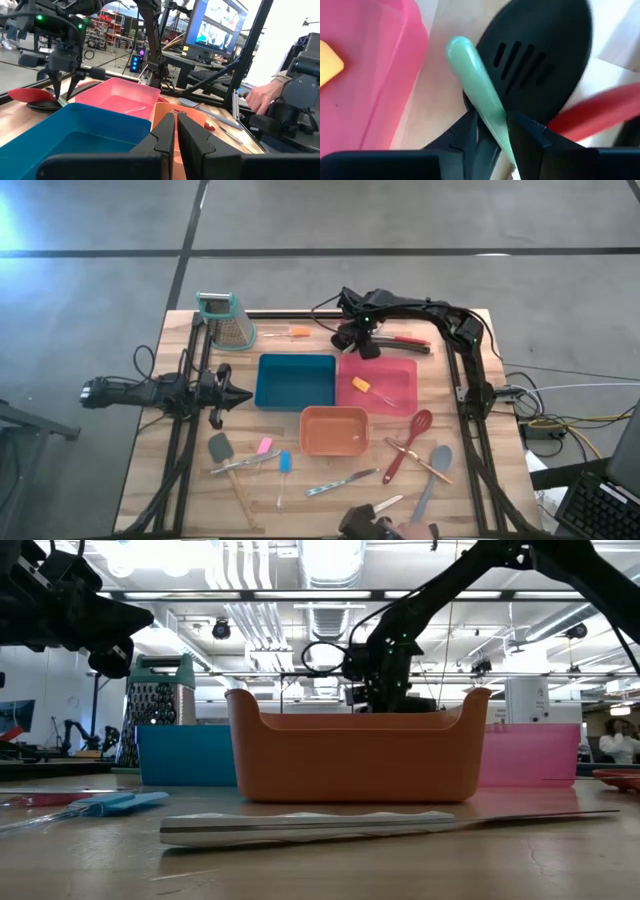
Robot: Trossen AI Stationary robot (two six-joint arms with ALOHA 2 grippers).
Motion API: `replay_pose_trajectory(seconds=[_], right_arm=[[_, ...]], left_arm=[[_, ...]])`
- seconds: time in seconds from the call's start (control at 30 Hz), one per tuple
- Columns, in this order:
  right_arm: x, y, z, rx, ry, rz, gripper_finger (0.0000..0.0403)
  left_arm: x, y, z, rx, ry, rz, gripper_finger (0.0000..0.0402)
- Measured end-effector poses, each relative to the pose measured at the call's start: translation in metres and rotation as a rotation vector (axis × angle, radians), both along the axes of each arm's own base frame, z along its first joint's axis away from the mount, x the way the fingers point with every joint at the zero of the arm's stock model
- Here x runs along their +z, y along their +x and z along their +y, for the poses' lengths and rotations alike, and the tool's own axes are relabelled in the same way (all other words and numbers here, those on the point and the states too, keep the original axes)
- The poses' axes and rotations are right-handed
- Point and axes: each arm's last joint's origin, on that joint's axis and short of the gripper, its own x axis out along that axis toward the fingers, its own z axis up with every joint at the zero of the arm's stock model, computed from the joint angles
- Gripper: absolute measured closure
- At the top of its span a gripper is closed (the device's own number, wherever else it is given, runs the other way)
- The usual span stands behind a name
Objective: Pick & Place Kitchen Items
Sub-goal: Put the green knife into the orange bin
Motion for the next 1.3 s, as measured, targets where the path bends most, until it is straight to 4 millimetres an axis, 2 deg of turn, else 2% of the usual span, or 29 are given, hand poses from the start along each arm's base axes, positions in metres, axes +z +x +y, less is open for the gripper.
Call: replay_pose_trajectory(seconds=[0.13, 0.27, 0.4, 0.57, 0.87, 1.1, 1.3], right_arm=[[-0.011, 0.003, 0.001, 0.003, 0.008, 0.025, 0.0289], [-0.014, 0.005, 0.001, -0.001, -0.044, 0.059, 0.0287], [-0.014, 0.005, 0.001, -0.003, -0.051, 0.062, 0.0313], [-0.011, 0.004, 0.003, -0.013, -0.052, 0.065, 0.0378], [0.005, 0.003, 0.005, -0.071, -0.052, 0.046, 0.0381], [0.049, 0.011, 0.004, -0.157, -0.05, 0.012, 0.0381], [0.11, 0.028, 0.021, -0.227, -0.051, -0.116, 0.0381]], left_arm=[[0.0, 0.0, 0.0, 0.0, 0.0, 0.0, 0.0378], [0.0, 0.0, 0.0, 0.001, 0.0, 0.0, 0.0378], [0.0, 0.0, 0.0, 0.0, 0.0, 0.0, 0.0376], [0.0, 0.0, 0.0, 0.0, 0.0, 0.0, 0.0378], [0.0, 0.0, 0.0, 0.0, 0.0, 0.0, 0.0378], [0.0, 0.0, 0.0, 0.0, 0.0, 0.0, 0.0377], [0.0, 0.0, 0.0, 0.001, 0.0, 0.0, 0.0377]])
